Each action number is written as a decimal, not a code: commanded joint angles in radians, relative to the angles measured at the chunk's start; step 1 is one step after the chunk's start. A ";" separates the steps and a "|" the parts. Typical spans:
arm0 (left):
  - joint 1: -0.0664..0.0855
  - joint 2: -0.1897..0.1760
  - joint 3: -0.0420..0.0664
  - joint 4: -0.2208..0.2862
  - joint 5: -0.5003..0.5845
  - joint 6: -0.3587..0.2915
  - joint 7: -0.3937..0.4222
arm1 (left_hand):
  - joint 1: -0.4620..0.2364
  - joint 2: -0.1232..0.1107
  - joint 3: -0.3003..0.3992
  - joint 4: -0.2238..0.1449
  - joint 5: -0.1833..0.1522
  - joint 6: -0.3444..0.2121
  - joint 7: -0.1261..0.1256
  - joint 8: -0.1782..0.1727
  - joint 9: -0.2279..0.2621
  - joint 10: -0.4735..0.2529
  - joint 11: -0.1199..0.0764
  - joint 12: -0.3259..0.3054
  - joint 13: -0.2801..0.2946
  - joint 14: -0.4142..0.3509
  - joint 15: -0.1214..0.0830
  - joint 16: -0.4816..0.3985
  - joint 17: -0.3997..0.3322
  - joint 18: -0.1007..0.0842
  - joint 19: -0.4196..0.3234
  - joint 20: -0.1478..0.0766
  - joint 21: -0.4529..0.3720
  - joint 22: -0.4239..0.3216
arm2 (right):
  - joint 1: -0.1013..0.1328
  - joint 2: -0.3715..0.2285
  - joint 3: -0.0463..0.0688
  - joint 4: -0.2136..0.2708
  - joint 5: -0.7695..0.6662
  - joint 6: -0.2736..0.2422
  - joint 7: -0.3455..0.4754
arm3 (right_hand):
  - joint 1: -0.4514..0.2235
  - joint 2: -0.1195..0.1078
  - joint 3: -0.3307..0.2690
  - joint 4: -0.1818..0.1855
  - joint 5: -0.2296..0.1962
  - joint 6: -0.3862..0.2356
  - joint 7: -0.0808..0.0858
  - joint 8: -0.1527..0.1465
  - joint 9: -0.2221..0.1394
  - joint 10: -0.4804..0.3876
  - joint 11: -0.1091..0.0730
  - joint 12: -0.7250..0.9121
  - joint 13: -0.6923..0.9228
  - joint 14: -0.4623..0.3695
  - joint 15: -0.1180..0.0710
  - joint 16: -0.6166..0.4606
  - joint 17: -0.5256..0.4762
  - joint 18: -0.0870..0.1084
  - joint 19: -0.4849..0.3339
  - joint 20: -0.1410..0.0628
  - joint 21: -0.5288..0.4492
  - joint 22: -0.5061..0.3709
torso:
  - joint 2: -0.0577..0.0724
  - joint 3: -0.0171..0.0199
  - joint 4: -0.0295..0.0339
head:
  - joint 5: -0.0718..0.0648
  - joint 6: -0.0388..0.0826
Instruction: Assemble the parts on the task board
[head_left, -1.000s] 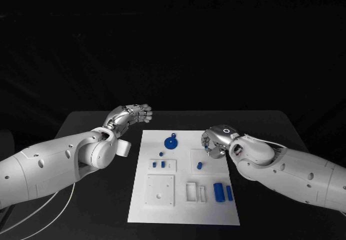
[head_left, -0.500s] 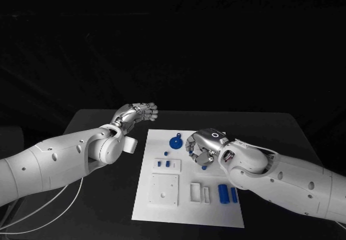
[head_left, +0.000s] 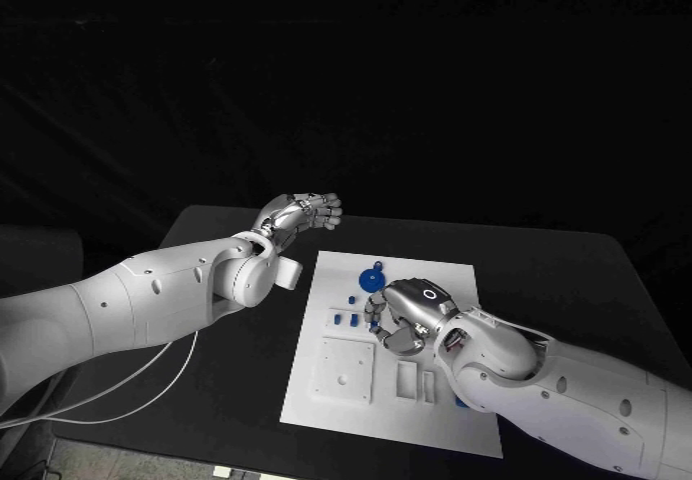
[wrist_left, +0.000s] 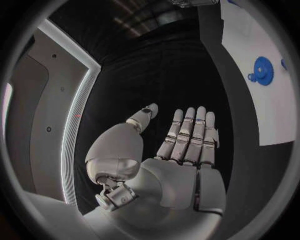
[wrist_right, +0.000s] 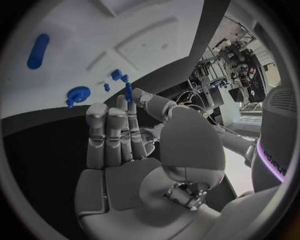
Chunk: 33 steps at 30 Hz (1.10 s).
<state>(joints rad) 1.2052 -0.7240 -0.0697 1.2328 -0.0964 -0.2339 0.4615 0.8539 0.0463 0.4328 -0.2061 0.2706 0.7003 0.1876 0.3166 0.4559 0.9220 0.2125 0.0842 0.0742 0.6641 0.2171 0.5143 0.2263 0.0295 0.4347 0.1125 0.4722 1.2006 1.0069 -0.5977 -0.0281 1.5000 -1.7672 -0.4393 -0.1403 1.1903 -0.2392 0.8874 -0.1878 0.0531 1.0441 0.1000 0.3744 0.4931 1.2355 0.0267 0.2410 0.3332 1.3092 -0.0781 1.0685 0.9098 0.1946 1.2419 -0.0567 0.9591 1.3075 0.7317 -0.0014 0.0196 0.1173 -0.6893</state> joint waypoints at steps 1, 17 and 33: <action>0.002 0.010 0.001 -0.009 0.005 0.016 0.006 | 0.005 0.001 0.001 -0.006 -0.006 0.003 0.024 0.001 -0.001 0.008 0.000 -0.003 -0.001 0.001 -0.001 0.002 0.001 0.020 0.006 0.002 0.000 0.001 | -0.017 0.016 -0.004 -0.009 -0.027 -0.041 0.026 | 0.001 0.008 0.000 -0.006 -0.004 0.006 0.001 0.003 0.002 0.048 0.001 0.003 0.002 0.003 -0.006 0.002 -0.001 0.067 -0.002 -0.007 0.004 0.020 | -0.006 -0.0041 0.0018 | 0.021 -0.011; 0.005 0.024 0.001 -0.021 0.005 0.020 0.002 | 0.006 -0.001 0.001 -0.008 -0.010 0.004 0.024 0.001 -0.002 0.007 0.001 -0.005 -0.002 -0.002 0.000 0.000 0.000 0.020 0.007 0.003 -0.002 0.001 | -0.062 0.055 -0.022 -0.044 -0.070 -0.033 0.001 | 0.002 0.009 0.000 -0.009 -0.004 0.006 0.001 0.002 0.002 0.048 0.001 0.001 0.003 0.004 -0.006 0.002 -0.001 0.067 -0.002 -0.008 0.005 0.020 | -0.004 -0.0026 0.0009 | 0.079 -0.030; 0.005 0.023 0.001 -0.021 0.005 0.023 -0.001 | 0.005 -0.001 0.002 -0.009 -0.012 0.004 0.024 0.000 -0.003 0.007 0.001 -0.007 -0.002 -0.004 0.000 -0.001 0.000 0.020 0.007 0.004 -0.003 0.001 | -0.077 0.070 -0.045 -0.086 -0.080 -0.014 -0.002 | 0.002 0.010 0.000 -0.010 -0.004 0.006 0.001 0.002 0.003 0.049 0.001 0.000 0.004 0.004 -0.006 0.002 -0.002 0.067 -0.002 -0.008 0.006 0.020 | -0.005 -0.0029 0.0006 | 0.104 -0.038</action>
<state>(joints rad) 1.2076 -0.7028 -0.0696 1.2105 -0.0955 -0.2264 0.4555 0.8539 0.0463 0.4344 -0.2076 0.2622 0.7003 0.1876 0.3166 0.4544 0.9219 0.2125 0.0842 0.0731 0.6640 0.2171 0.5142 0.2259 0.0294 0.4382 0.1162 0.4721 1.2004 0.9303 -0.5296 -0.0721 1.4152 -1.8275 -0.4659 -0.1389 1.1900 -0.2394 0.8872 -0.1933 0.0502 1.0441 0.0999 0.3742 0.4946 1.2404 0.0249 0.2373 0.3357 1.3153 -0.0766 1.0684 0.9091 0.1937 1.2416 -0.0568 0.9592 1.3074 0.7270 -0.0043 0.0203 0.2179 -0.7257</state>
